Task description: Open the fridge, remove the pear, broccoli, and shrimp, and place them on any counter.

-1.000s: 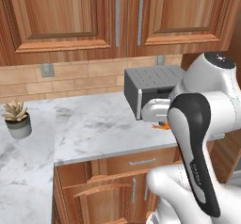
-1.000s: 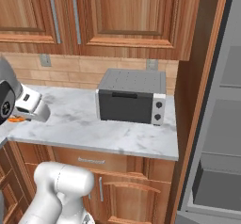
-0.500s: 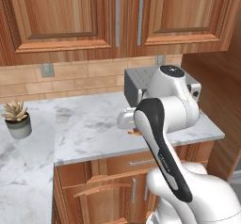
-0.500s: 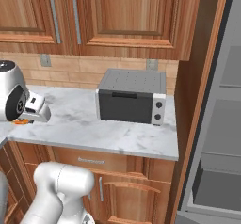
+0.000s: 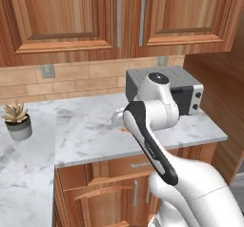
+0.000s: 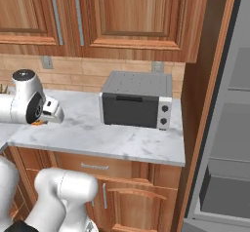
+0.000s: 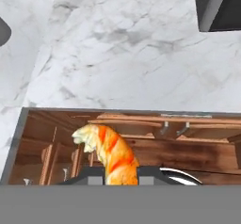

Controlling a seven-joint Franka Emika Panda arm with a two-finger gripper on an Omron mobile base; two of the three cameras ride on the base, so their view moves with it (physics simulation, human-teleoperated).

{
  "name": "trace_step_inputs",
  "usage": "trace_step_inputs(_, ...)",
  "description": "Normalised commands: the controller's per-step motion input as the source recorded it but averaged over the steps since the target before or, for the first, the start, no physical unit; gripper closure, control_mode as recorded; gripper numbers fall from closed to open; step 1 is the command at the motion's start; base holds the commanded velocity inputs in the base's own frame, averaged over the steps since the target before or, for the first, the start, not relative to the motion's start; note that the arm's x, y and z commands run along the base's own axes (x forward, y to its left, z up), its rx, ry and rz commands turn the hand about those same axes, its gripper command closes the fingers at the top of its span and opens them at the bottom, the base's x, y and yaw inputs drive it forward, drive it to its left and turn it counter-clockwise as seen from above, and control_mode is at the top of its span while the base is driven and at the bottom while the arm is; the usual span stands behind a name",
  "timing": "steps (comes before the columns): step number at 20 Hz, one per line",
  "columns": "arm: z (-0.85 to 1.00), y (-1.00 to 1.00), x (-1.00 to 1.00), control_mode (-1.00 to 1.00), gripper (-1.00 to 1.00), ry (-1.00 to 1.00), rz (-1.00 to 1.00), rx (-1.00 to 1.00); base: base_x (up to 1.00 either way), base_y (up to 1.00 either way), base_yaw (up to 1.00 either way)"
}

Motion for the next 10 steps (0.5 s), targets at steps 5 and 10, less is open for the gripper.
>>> trace_step_inputs(5, -0.57, 0.27, 0.77, -1.0, 1.0, 0.0, 0.0, 0.0, 0.0, 0.0, 0.0)
trace_step_inputs(10, -0.56, 0.23, 0.69, -1.0, 1.0, 0.0, 0.0, 0.0, 0.0, 0.0, 0.0)
